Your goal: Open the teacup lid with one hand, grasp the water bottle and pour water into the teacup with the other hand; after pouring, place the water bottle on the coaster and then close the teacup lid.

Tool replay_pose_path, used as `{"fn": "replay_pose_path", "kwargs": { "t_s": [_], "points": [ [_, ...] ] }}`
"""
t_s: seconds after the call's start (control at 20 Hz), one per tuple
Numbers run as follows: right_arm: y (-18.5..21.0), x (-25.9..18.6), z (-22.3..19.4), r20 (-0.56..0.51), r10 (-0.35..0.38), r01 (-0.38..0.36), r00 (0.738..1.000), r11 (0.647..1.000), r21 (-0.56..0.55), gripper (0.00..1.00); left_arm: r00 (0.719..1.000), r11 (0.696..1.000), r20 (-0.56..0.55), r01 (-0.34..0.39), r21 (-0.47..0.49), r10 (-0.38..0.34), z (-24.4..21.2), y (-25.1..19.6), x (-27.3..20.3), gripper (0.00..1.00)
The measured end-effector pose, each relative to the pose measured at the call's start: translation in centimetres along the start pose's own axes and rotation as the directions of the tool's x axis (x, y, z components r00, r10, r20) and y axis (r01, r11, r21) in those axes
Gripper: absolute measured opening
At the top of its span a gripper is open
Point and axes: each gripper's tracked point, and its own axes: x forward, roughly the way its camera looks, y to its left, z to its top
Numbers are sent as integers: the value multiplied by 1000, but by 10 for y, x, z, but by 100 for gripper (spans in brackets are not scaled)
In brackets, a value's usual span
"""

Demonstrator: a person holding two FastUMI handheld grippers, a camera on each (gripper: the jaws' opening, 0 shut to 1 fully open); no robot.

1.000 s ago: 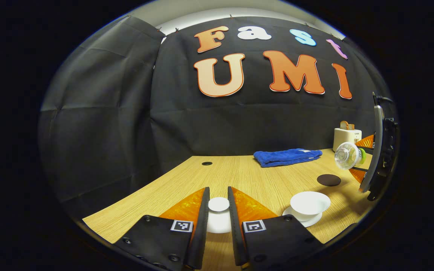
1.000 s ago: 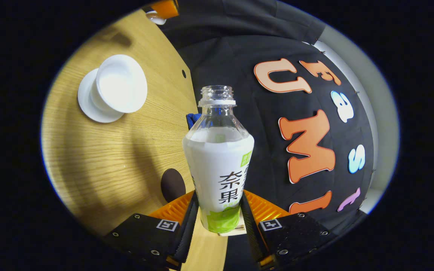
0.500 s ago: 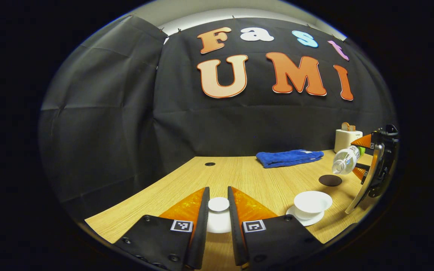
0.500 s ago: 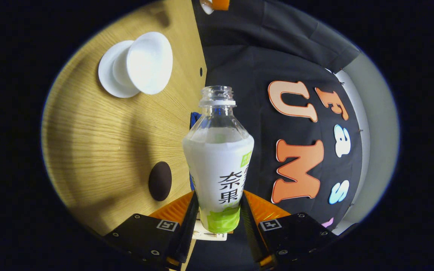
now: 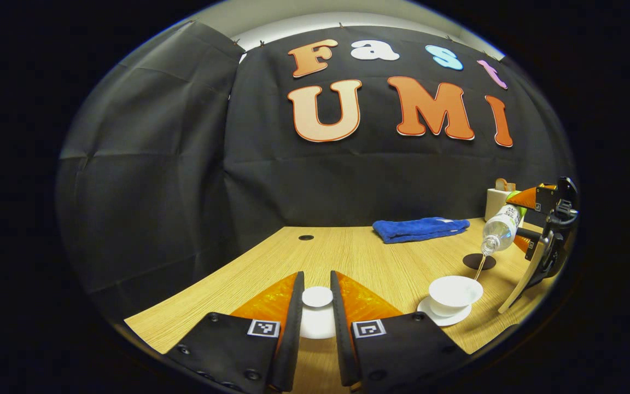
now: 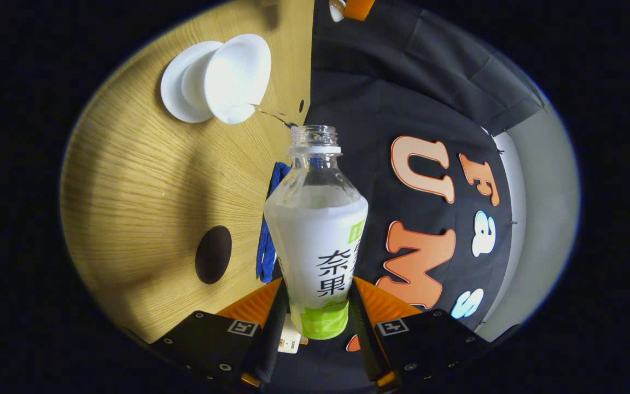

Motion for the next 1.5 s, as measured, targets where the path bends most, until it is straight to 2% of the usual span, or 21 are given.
{"fn": "replay_pose_path", "kwargs": {
  "t_s": [0.05,0.15,0.2,0.25,0.65,0.85,1.25,1.3,1.35,1.5],
  "points": [
    [0,0,1,5,-2,2,1000,1000,-7,67,1000,1000,0,1,0,-1,1,0,-1,34],
    [-2,0,1,13,-13,14,1000,1000,-26,64,1000,1000,0,2,3,-2,1,1,-1,34],
    [-3,0,1,16,-21,22,1000,999,-39,67,1000,1000,-2,2,4,-2,1,0,-2,34],
    [-4,-2,3,19,-30,31,999,998,-51,64,1000,1000,-2,3,4,-3,0,0,-2,34],
    [-6,-7,7,48,-90,95,995,989,-115,64,1000,1000,-11,14,1,-14,-1,-2,-1,35],
    [-9,-9,10,71,-95,104,993,984,-142,64,1000,1000,-10,19,2,-19,-2,-2,-3,34],
    [-11,-10,12,124,-173,199,977,950,-240,64,1000,1000,-10,25,7,-25,-1,0,-5,34],
    [-11,-10,12,129,-180,207,975,947,-246,67,1000,1000,-11,27,7,-27,-2,0,-5,34],
    [-12,-10,11,133,-191,219,973,943,-252,64,1000,1000,-12,28,5,-28,-2,-1,-5,34],
    [-13,-8,12,151,-226,261,962,924,-281,63,1000,1000,-14,27,3,-27,-2,0,-5,34]
  ]
}}
